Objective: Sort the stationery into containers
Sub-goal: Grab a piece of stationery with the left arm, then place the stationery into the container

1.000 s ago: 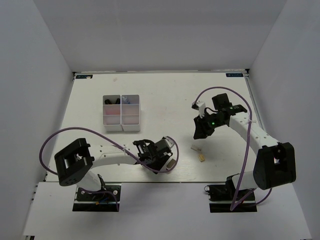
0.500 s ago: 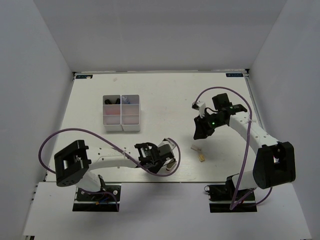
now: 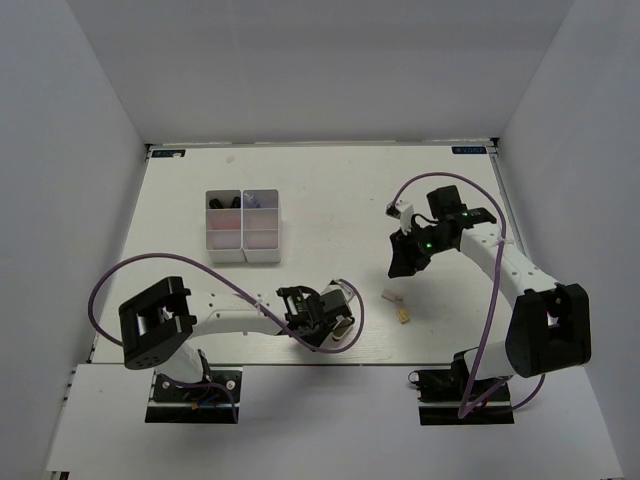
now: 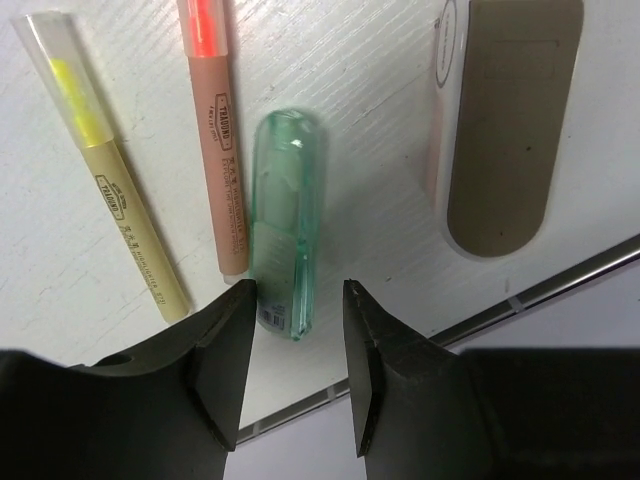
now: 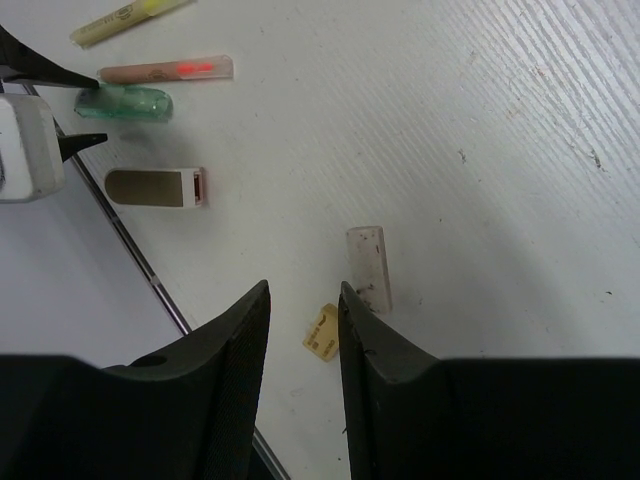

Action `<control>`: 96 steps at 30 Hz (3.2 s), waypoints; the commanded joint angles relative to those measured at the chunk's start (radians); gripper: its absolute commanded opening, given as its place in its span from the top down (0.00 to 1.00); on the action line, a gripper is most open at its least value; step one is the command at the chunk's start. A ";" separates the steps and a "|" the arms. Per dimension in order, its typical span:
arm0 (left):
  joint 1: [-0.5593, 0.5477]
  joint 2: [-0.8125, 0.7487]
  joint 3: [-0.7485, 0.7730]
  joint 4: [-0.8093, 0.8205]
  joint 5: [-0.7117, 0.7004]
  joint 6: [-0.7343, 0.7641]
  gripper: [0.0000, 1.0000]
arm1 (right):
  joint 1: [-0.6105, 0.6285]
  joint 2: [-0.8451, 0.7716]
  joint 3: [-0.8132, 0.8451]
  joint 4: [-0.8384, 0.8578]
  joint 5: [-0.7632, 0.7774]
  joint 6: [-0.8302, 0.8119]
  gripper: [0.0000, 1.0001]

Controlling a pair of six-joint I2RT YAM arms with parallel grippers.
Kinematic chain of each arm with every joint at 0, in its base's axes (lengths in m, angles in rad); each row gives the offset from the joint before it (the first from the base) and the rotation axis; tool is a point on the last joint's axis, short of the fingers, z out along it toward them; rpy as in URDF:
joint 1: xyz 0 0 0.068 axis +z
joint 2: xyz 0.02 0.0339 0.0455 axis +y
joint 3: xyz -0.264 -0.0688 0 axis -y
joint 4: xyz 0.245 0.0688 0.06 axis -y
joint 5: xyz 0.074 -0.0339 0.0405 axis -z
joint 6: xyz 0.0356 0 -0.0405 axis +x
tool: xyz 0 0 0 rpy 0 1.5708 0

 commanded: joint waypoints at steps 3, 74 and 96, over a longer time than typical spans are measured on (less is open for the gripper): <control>0.016 0.005 -0.015 0.026 0.015 -0.013 0.49 | -0.011 -0.003 0.040 -0.010 -0.033 0.005 0.63; 1.265 -0.179 0.301 0.014 0.721 1.179 1.00 | -0.052 0.014 0.060 -0.062 -0.113 -0.032 0.50; 1.196 -0.116 0.141 0.275 0.435 1.234 0.92 | -0.094 0.037 0.067 -0.081 -0.153 -0.043 0.49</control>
